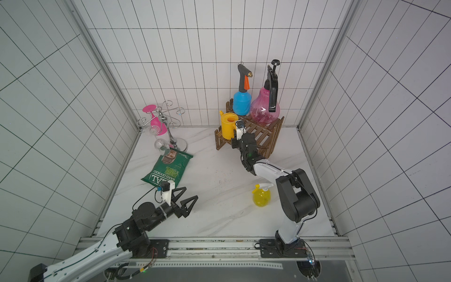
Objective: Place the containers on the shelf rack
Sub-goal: 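Place the container on the shelf.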
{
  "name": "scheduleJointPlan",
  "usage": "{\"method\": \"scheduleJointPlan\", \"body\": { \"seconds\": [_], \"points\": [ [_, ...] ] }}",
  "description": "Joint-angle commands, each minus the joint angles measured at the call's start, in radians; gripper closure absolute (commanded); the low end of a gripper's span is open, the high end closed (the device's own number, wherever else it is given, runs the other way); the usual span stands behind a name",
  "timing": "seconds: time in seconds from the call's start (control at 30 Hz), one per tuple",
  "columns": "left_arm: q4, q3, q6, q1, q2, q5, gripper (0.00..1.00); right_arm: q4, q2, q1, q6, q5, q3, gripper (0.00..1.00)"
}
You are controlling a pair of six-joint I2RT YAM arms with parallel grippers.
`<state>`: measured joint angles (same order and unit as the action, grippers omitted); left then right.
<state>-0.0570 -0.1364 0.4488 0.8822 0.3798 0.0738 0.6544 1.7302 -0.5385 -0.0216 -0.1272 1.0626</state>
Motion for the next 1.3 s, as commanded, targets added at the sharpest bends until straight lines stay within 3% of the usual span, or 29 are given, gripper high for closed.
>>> {"method": "scheduleJointPlan", "body": {
  "seconds": [0.0, 0.2, 0.4, 0.53, 0.67, 1.0, 1.27],
  "points": [
    [-0.02, -0.019, -0.002, -0.005, -0.007, -0.005, 0.01, 0.045, 0.026, 0.009, 0.008, 0.03, 0.042, 0.79],
    [-0.018, -0.017, -0.002, -0.006, -0.012, -0.005, 0.01, 0.047, 0.025, 0.01, 0.012, 0.038, 0.019, 0.58],
    [-0.02, -0.017, -0.001, -0.006, -0.011, -0.01, 0.01, 0.048, -0.011, 0.011, 0.017, 0.038, -0.015, 0.47],
    [-0.019, -0.018, 0.001, -0.006, -0.018, -0.012, 0.01, 0.025, -0.071, 0.012, 0.021, 0.044, -0.049, 0.32],
    [-0.025, -0.012, 0.001, -0.006, -0.029, -0.024, 0.01, -0.026, -0.17, 0.013, 0.023, 0.075, -0.103, 0.24],
    [-0.106, -0.008, -0.012, -0.006, -0.01, -0.17, 0.02, -0.27, -0.493, 0.02, 0.066, 0.275, -0.222, 0.23],
    [-0.272, 0.004, 0.022, -0.003, 0.078, -0.297, 0.02, -0.474, -0.969, 0.019, 0.152, 0.389, -0.413, 0.2]
  ]
}}
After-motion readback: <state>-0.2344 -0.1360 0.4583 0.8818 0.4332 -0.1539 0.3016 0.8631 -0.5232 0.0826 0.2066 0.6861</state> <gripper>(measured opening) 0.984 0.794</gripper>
